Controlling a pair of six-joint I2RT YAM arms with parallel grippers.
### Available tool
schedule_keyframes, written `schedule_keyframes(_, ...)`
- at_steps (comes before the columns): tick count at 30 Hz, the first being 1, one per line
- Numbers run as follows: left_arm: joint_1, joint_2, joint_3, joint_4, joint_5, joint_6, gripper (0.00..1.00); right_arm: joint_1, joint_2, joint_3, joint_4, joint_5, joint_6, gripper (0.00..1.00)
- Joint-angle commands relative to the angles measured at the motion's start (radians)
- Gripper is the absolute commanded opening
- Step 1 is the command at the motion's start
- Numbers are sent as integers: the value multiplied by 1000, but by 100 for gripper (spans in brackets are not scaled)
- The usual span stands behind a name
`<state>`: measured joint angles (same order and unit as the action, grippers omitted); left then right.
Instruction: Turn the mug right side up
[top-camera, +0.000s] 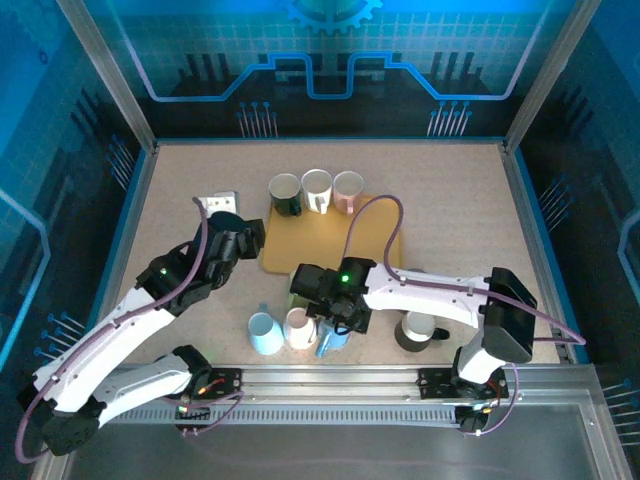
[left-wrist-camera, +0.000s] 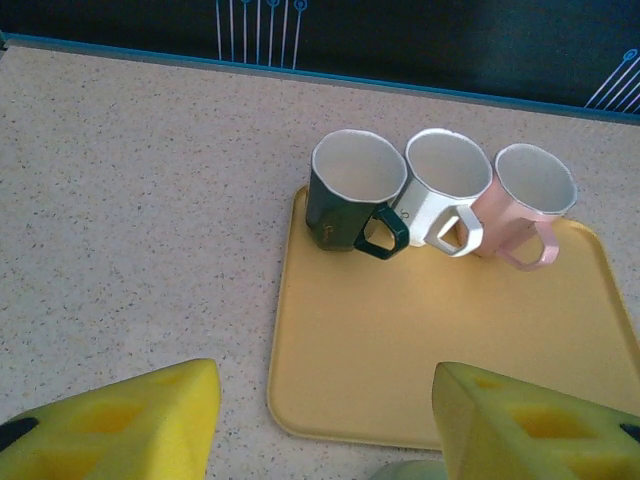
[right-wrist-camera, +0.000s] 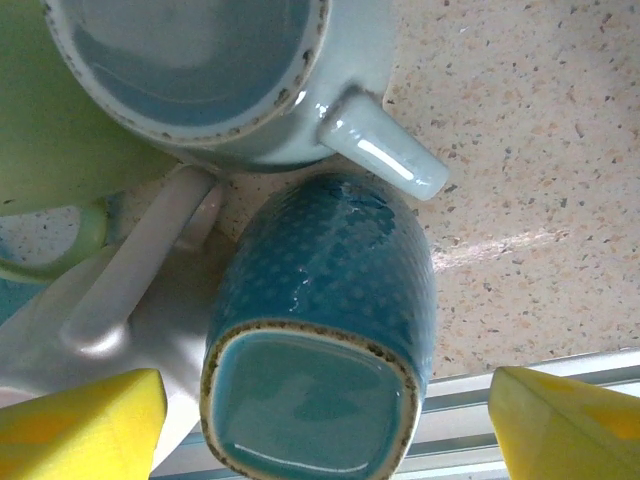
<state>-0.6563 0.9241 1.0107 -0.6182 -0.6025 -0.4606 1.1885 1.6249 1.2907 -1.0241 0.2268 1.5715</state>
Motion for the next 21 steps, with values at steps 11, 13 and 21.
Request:
schedule_keyframes(11,8,-9,-26,22,-46,32,59,-32,70,-52,28,-52,55,81)
schedule_keyframes(13,8,-4,-26,23,-49,33,59,-32,74,-67,41,-58,63,80)
schedule_keyframes(21,8,14,-26,25,-59,35,59,-34,81,-108,58,-58,78,79)
